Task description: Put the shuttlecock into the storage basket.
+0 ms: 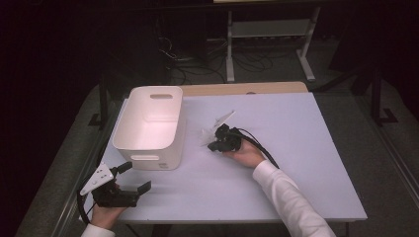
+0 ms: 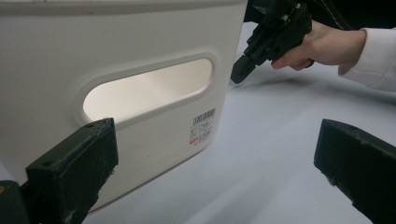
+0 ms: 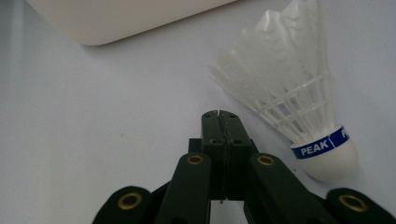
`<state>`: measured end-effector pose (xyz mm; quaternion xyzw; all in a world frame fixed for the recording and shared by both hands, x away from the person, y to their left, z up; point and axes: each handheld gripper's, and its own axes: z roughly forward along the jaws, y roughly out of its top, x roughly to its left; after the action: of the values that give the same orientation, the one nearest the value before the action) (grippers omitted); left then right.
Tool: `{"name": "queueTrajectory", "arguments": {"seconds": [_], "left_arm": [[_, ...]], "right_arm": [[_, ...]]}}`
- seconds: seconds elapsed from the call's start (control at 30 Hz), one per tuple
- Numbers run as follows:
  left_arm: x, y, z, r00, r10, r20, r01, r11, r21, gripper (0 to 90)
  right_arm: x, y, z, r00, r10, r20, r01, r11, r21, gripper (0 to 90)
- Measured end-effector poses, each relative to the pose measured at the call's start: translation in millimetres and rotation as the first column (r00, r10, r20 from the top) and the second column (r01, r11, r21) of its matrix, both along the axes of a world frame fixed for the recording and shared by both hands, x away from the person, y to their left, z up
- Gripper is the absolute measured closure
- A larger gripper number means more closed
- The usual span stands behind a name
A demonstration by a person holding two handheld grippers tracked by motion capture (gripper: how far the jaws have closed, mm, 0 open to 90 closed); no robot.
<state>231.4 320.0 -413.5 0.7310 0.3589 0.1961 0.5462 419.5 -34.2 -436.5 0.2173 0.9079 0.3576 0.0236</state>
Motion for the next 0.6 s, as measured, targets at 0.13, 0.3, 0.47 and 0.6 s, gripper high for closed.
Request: {"name": "queueTrajectory", "arguments": {"seconds": [0.13, 0.3, 0.47, 0.6], "left_arm": [[0.1, 0.4, 0.1, 1.0000, -0.002, 0.003, 0.002, 1.0000, 0.002, 0.0], [-0.1, 0.2, 0.2, 1.0000, -0.002, 0.000, 0.002, 1.0000, 0.001, 0.0], [0.1, 0.2, 0.0, 1.0000, -0.002, -0.002, 0.002, 1.0000, 0.002, 0.0], [0.2, 0.1, -0.1, 1.0000, -0.002, -0.003, 0.002, 1.0000, -0.001, 0.0]], "right_arm": [[6.3, 1.6, -0.5, 0.9998, -0.021, -0.002, 0.021, 1.000, 0.005, 88.6], [11.7, 2.1, -1.4, 0.9987, -0.051, -0.001, 0.051, 0.999, 0.006, 88.6], [17.9, 1.8, 0.8, 0.9963, -0.084, 0.017, 0.083, 0.996, 0.028, 88.8], [21.3, 2.2, 2.3, 0.9952, -0.097, 0.012, 0.096, 0.995, 0.034, 88.8]]}}
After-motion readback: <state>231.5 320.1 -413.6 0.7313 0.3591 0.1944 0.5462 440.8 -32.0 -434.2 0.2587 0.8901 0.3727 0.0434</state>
